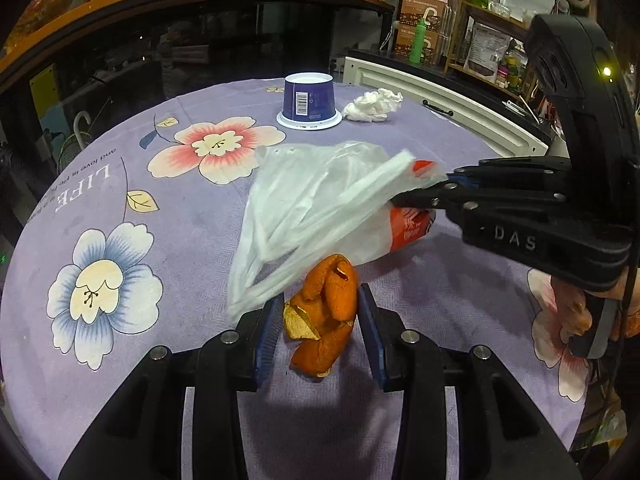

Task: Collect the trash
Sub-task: 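Grasp the orange peel with the left gripper while the right grasps the white plastic bag, then carry the orange peel and plastic bag over the brown bin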

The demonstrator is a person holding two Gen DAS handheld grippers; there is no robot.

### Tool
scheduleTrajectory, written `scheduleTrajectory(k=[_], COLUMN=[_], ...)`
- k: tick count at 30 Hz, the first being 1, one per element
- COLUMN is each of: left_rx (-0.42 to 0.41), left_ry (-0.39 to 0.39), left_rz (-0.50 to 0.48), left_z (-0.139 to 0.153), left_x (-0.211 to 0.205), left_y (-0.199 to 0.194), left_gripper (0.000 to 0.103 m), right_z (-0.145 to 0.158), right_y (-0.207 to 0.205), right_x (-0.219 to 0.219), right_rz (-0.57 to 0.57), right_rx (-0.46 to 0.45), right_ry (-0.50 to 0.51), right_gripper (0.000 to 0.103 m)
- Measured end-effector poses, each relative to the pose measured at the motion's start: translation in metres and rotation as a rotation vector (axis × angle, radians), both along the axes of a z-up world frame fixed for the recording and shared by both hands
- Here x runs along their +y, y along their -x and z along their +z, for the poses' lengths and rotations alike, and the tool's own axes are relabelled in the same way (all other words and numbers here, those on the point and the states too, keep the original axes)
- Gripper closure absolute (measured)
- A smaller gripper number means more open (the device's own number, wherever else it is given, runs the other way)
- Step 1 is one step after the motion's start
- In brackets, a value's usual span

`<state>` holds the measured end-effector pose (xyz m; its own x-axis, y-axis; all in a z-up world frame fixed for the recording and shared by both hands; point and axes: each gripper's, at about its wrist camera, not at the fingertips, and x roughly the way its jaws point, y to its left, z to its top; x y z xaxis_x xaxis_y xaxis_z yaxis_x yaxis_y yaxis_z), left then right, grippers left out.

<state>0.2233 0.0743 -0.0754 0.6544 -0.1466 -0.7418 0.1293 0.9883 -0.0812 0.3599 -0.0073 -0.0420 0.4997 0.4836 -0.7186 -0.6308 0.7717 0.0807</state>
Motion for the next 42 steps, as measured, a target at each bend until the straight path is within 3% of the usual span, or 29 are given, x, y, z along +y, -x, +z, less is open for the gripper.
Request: scheduleTrajectory(k=[19,34,42], left_rx=[-0.033,-0.055,-0.071], left_ry=[0.012,0.049,0.067], left_rz=[-0.054,-0.254,-0.349], left_z=[0.016,0.023,0.031], left_x=[-0.045,-0.157,-0.209], left_y=[0.02,0.017,0.018], left_gripper=[0.066,0.066,0.066], right_z=[0.039,0.036,0.015], right_y=[0.051,0.105,0.113], right_x=[-0.138,-0.286,-0.351], right_rz=[-0.273,-0.544,-0.685], right_rx=[-0.105,-0.129,-0.103], right_ry=[-0.095,-0.1,-0.059], right_gripper=[0.099,0.099,0.099])
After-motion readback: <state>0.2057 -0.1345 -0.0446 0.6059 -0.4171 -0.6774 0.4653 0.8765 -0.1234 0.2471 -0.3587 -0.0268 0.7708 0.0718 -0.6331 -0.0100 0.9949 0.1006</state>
